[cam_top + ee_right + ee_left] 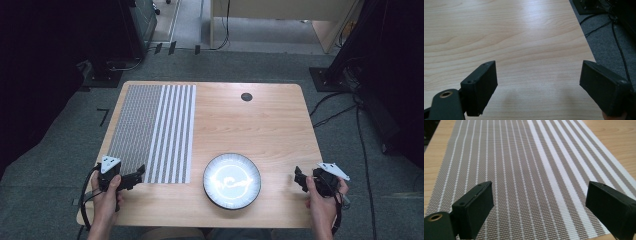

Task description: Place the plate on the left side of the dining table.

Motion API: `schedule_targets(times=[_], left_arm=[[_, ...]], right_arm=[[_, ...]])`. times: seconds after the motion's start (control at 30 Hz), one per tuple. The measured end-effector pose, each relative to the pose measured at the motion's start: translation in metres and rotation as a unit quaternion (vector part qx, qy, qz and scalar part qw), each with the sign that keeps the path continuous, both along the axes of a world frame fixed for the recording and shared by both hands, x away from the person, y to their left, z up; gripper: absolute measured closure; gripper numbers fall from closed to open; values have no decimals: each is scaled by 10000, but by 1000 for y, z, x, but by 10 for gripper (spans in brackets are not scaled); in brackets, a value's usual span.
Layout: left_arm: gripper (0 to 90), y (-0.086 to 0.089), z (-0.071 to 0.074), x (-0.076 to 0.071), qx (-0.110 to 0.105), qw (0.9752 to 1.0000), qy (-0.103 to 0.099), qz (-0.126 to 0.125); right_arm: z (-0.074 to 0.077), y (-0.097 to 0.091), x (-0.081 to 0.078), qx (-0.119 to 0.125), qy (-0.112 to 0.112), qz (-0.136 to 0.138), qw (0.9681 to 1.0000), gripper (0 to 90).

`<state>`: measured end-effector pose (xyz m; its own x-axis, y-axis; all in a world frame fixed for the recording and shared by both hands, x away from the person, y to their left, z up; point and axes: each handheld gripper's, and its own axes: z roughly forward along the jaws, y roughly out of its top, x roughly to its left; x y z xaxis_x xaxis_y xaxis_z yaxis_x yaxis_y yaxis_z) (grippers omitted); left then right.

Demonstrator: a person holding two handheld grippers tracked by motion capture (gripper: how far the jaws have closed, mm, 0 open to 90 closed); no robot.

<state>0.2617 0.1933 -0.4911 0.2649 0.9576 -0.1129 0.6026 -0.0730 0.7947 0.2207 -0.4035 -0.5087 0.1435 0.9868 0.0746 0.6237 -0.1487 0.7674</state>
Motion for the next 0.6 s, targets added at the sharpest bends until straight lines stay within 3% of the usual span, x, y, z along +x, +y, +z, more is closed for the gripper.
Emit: schedule_targets(times=[0.6], left_arm=[[76, -27, 3, -1, 42, 9997, -75, -246]], right_arm=[[7, 23, -1, 67, -64, 256, 9996, 148]])
